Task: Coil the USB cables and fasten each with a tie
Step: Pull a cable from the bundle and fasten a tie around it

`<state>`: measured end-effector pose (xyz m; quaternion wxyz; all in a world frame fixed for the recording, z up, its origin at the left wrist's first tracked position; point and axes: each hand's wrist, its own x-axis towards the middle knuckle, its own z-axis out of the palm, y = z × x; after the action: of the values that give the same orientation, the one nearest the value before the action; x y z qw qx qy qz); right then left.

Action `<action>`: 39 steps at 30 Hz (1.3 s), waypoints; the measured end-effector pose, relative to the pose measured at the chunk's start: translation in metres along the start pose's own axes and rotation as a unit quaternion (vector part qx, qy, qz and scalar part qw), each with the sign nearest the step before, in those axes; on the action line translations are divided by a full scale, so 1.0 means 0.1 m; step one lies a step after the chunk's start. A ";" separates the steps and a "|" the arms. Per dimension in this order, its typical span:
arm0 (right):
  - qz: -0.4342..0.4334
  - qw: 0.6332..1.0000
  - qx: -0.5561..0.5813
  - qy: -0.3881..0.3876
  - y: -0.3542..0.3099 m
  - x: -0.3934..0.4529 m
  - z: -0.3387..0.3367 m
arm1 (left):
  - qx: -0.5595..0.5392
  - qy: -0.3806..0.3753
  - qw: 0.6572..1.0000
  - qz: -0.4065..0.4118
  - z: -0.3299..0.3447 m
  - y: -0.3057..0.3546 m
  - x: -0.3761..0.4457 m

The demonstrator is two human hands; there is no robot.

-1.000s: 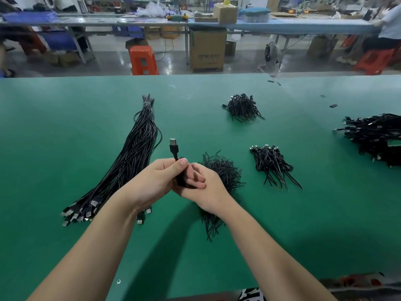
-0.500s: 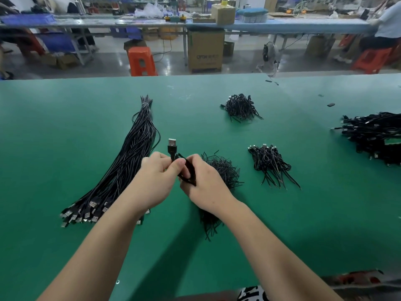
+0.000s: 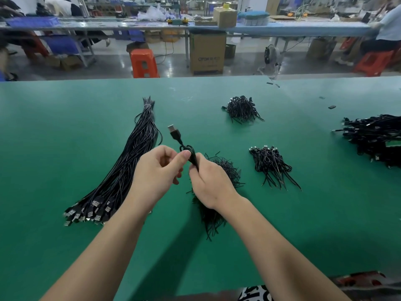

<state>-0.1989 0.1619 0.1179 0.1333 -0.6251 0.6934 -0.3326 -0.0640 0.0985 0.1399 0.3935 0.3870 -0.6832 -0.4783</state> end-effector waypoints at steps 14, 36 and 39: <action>0.000 0.994 0.042 -0.104 0.08 0.01 0.08 | 0.201 -0.112 0.972 0.042 -0.20 0.09 0.23; 0.125 0.987 0.087 0.050 0.33 0.14 -0.23 | 0.063 -0.134 0.988 -0.040 0.12 -0.33 0.46; 0.168 0.978 0.103 0.069 0.51 0.18 -0.36 | 0.285 -0.104 0.953 0.021 0.35 -0.50 0.40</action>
<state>-0.2638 0.1554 0.1165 0.2027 -0.4579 0.7584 -0.4173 -0.1038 0.0623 0.0909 0.2035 0.4161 -0.8364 -0.2931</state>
